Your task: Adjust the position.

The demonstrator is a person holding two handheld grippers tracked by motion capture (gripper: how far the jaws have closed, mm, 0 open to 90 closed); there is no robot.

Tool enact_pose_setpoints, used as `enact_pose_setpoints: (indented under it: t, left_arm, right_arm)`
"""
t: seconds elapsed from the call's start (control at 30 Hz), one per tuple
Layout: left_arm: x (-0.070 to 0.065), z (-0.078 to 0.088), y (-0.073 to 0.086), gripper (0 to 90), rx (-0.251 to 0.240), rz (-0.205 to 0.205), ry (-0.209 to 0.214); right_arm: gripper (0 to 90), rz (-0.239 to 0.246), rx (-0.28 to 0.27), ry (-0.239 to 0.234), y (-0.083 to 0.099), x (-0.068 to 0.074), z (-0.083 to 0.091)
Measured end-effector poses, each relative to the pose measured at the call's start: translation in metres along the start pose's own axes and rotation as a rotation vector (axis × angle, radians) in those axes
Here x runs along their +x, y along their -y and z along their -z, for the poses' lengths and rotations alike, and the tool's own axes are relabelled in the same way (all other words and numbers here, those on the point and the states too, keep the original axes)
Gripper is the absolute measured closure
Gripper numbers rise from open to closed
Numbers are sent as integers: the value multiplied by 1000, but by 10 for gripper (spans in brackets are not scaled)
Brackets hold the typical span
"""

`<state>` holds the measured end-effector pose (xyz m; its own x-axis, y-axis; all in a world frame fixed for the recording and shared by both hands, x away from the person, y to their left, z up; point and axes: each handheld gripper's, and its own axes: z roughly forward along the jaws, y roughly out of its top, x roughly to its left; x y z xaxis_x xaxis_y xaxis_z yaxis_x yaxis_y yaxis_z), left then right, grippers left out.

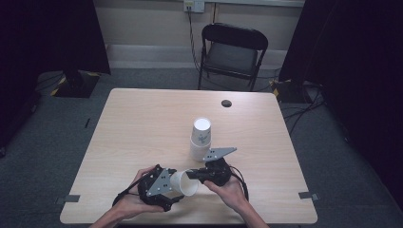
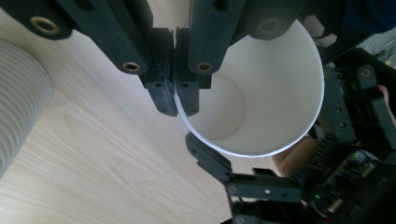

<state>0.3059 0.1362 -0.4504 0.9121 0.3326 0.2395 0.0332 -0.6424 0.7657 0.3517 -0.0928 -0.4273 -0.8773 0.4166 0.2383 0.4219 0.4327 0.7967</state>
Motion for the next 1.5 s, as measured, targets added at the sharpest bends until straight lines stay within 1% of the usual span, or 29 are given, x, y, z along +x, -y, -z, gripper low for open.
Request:
enact_pose_setpoints:
  t: [0.07, 0.13, 0.17, 0.2, 0.27, 0.3, 0.33, 0.4, 0.43, 0.63, 0.67, 0.7, 0.77, 0.83, 0.9, 0.93, 0.97, 1.0, 1.03, 1.07, 1.1, 1.17, 1.2, 1.23, 1.27, 1.33, 1.37, 1.43, 1.5]
  left_arm:
    - [0, 1, -1, 190, 5, -9, -15]
    - [1, 0, 1, 235, 1, -7, -27]
    - [0, 0, 1, 239, -4, 5, -30]
    - [1, -1, 1, 241, 2, -1, -31]
    - [-1, -2, 2, 250, 5, 6, -31]
    - [-1, -3, 2, 265, 10, 16, -24]
    - [0, -3, 2, 273, 8, 29, -16]
    - [2, -3, 2, 277, -1, 68, 9]
    - [2, -2, 1, 279, -9, 80, 11]
    - [8, -1, 2, 285, -62, 192, 80]
    - [8, -1, 1, 286, -66, 205, 84]
    - [8, -1, 1, 287, -71, 221, 92]
    - [9, -1, 1, 288, -71, 226, 93]
    - [9, -2, 1, 288, -67, 222, 89]
    - [7, -2, 1, 286, -55, 195, 67]
    - [5, -3, 1, 285, -41, 157, 50]
    - [3, -3, 1, 286, -31, 136, 36]
    - [2, -4, 0, 289, -23, 121, 25]
    - [1, -4, 0, 295, -13, 99, 13]
    - [-1, -5, 1, 310, -1, 68, -6]
    - [-1, -5, 1, 318, 5, 60, -10]
    - [-1, -6, 2, 316, 10, 57, -21]
    - [-1, -6, 2, 315, 5, 62, -26]
    - [-1, -6, 2, 309, 4, 63, -26]
    - [-1, -6, 1, 305, 5, 52, -27]
    - [-3, -6, 0, 329, 14, 50, -20]
    - [-3, -6, 0, 332, 17, 60, -16]
    - [-1, -6, 1, 339, 5, 78, -4]
    - [1, -5, 0, 344, -4, 107, 18]
  right_arm:
    - [883, 4, 1, 7, -2, 2, 1]
    - [882, 3, -5, 8, -2, 2, 1]
    - [882, -2, -7, 7, -2, 1, 2]
    - [881, -6, -10, 8, -2, 1, 2]
    - [880, -3, -11, 11, -2, 2, 1]
    - [877, -3, -12, 11, -2, 2, 1]
    - [874, -2, -12, 12, -3, 3, 2]
    - [868, 21, -21, 24, -4, 5, 2]
    - [866, 25, -27, 25, -4, 6, 3]
    - [840, 27, -73, 47, -4, 6, 5]
    - [836, 36, -91, 51, -4, 7, 6]
    - [835, 42, -97, 56, -4, 8, 6]
    - [836, 36, -100, 64, -5, 9, 6]
    - [841, 28, -94, 68, -6, 9, 6]
    - [856, 12, -90, 50, -6, 7, 6]
    - [861, 6, -86, 44, -6, 8, 5]
    - [863, 4, -77, 38, -7, 8, 5]
    - [864, 14, -69, 46, -7, 9, 4]
    - [865, 10, -61, 47, -7, 10, 4]
    - [866, 0, -60, 43, -7, 10, 4]
    - [867, -9, -63, 38, -7, 9, 4]
    - [868, -27, -63, 34, -8, 8, 5]
    - [868, -34, -65, 32, -8, 7, 5]
    - [869, -41, -63, 30, -8, 6, 6]
    - [869, -47, -60, 26, -7, 5, 6]
    - [867, -63, -58, 16, -7, 4, 5]
    - [864, -65, -58, 14, -6, 3, 5]
    - [853, -61, -65, 14, -5, 3, 5]
    - [833, -56, -79, 16, -5, 3, 5]
